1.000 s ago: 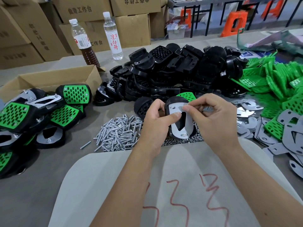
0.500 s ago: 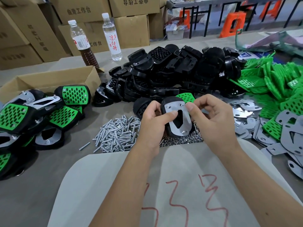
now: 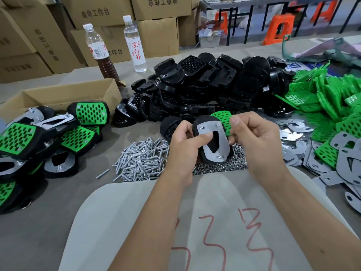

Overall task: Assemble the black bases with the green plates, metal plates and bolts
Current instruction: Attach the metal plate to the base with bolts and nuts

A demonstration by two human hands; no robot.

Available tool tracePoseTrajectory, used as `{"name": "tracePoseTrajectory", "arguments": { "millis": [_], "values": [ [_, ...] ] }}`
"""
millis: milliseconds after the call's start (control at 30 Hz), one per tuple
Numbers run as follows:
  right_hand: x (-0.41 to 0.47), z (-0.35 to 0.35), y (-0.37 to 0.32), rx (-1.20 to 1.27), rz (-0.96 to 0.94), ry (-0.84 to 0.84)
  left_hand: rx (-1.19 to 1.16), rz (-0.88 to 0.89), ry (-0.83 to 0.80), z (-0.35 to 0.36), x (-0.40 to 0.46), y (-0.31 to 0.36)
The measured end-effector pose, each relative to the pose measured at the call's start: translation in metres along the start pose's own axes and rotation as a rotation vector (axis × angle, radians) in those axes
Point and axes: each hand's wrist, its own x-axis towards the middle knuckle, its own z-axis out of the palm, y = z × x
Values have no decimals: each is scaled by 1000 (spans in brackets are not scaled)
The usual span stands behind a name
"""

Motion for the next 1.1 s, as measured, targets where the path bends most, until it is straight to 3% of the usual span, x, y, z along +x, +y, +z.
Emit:
{"name": "tracePoseTrajectory", "arguments": {
  "millis": [67,167,333,467,567,700,833,967,1100],
  "values": [
    [1,-2,1,69,30,-28,-4,-3,0,-1,1,0],
    [0,1,3,-57,-31,-60,27,10,-26,-1,0,-1],
    [-1,2,4,-139,-22,96,92,49,-33,3,-2,-1],
    [-2,4,2,-189,-60,-18,74,40,-25,1,-1,-1],
    [0,1,5,-120,1,28,77,36,-30,1,-2,-2],
    [0,1,2,-98,4,-55,54,28,-22,0,-1,-2],
    [-2,0,5,-131,45,32,85,39,-32,2,-2,-1],
    [-2,2,0,-106,14,-40,69,35,-24,0,-1,-1],
    [-2,0,3,-85,39,32,83,34,-25,1,-1,-2]
  ]
}}
